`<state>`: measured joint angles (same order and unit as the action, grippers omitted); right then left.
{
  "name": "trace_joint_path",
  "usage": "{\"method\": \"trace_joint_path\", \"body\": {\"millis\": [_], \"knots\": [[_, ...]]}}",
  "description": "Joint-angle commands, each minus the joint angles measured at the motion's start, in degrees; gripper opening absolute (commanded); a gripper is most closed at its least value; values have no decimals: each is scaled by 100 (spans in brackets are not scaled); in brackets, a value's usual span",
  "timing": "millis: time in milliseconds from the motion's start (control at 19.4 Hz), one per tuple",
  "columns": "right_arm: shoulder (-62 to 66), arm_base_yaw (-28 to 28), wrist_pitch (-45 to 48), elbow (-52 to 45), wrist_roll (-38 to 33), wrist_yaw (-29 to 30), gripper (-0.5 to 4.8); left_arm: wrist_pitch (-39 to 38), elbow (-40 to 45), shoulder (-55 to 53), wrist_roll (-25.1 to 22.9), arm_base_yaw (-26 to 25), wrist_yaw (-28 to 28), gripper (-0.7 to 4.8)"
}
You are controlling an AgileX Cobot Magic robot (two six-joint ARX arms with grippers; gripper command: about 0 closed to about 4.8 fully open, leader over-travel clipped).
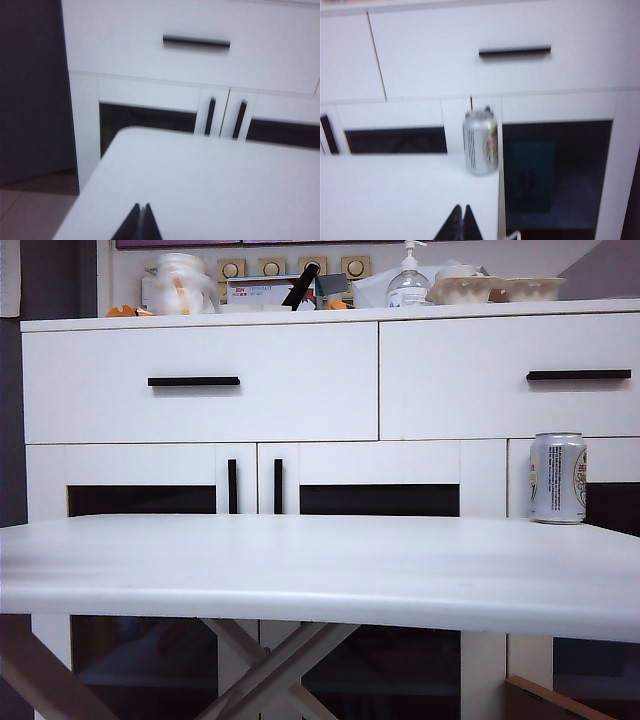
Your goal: Pick up a can of beer from the white table, open the left drawer, place the beer inside the drawer, and finally close the drawer.
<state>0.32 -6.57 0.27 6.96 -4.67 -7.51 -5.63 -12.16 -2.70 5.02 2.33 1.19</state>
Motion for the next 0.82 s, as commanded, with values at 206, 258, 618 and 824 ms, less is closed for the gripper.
{"method": "trace_joint_path", "body": {"millis": [206,258,618,824], "knots": [[101,-2,-479,922,-28,-55,-2,-798,-2142,-1985,-9,13,-527,-6],[166,-2,-579,1038,-28,-52,-2,-968,-2428,-2245,-15,15,-664,-6],[1054,-2,-577,1738,-31,-31,-1,-1056,-3917,-3567,-55,24,-2363,-6],[1923,-4,-549,2258,-28,-31,-2,-1099,-4448,-4030,-98,92,-2894,-6]]}}
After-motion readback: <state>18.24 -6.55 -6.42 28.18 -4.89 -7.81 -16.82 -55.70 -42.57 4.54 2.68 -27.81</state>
